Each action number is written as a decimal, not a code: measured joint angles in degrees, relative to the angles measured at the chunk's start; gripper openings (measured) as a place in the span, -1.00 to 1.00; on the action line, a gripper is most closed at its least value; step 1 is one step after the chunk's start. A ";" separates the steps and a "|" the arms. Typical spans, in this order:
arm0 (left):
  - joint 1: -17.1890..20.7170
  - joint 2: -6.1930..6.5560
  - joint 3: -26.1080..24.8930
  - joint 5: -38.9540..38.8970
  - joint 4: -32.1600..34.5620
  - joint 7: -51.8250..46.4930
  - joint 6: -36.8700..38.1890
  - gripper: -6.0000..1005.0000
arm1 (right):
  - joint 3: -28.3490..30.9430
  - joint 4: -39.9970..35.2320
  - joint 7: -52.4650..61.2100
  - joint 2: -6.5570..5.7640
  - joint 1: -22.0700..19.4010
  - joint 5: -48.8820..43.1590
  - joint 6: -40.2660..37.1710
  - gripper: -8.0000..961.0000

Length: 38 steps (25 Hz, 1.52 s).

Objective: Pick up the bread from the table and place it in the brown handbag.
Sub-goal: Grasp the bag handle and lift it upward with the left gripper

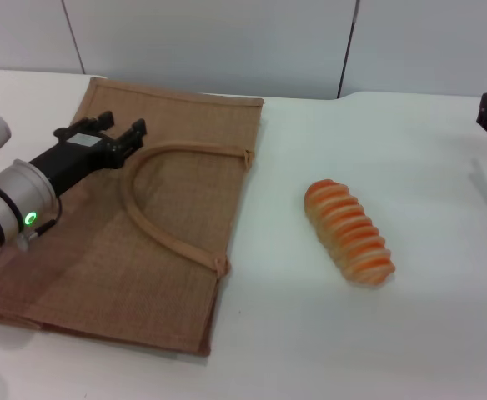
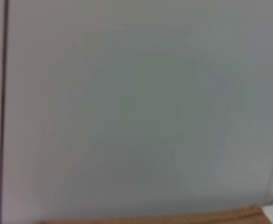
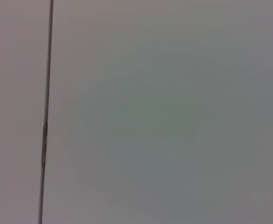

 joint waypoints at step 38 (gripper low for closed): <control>-2.62 5.07 -7.43 68.53 22.17 -58.30 10.34 -0.04 | -0.09 -0.53 -0.18 -0.07 0.42 -0.06 -0.04 0.83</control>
